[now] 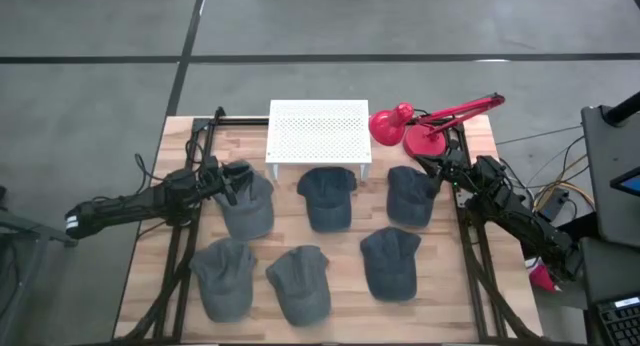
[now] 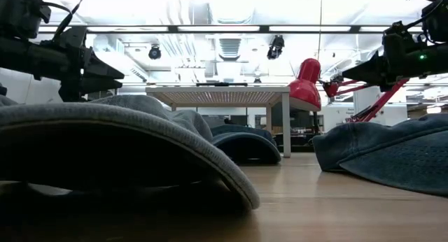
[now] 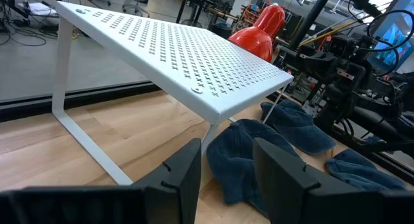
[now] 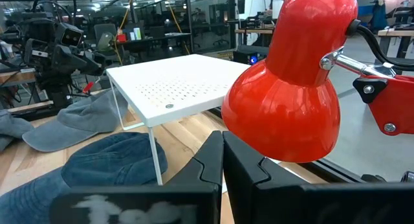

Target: Pick & Place hat

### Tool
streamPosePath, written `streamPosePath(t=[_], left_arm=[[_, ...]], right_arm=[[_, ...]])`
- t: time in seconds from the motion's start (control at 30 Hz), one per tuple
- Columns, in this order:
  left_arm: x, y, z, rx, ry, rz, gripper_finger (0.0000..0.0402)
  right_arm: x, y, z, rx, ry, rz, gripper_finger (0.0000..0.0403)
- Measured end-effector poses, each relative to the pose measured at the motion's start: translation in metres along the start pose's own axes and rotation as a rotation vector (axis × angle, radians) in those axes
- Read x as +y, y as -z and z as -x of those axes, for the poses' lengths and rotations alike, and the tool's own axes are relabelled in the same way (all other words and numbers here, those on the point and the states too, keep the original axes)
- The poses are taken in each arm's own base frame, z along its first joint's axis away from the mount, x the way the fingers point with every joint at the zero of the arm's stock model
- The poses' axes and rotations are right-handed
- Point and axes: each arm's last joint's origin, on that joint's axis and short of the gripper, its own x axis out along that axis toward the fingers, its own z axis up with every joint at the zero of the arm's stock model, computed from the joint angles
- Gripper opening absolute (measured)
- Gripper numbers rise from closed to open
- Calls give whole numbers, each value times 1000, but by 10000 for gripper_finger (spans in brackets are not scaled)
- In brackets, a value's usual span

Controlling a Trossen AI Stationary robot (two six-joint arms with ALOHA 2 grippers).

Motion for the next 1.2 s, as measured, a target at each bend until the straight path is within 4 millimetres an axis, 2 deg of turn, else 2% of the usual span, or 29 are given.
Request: streamPosePath(t=[0.3,0.5,0.63,1.03,1.2], left_arm=[[0,0,0,0,0,0,142],[0,0,0,0,0,0,142],[0,0,0,0,0,0,142],[0,-1,0,-14,-20,9,142],[0,-1,0,-24,-18,12,142]], right_arm=[[0,0,0,0,0,-22,8],[0,-1,0,-4,-13,-325,8],[3,-4,0,-19,-100,-396,8],[10,-40,9,-364,-267,-306,8],[14,-58,14,-378,-300,-332,8]])
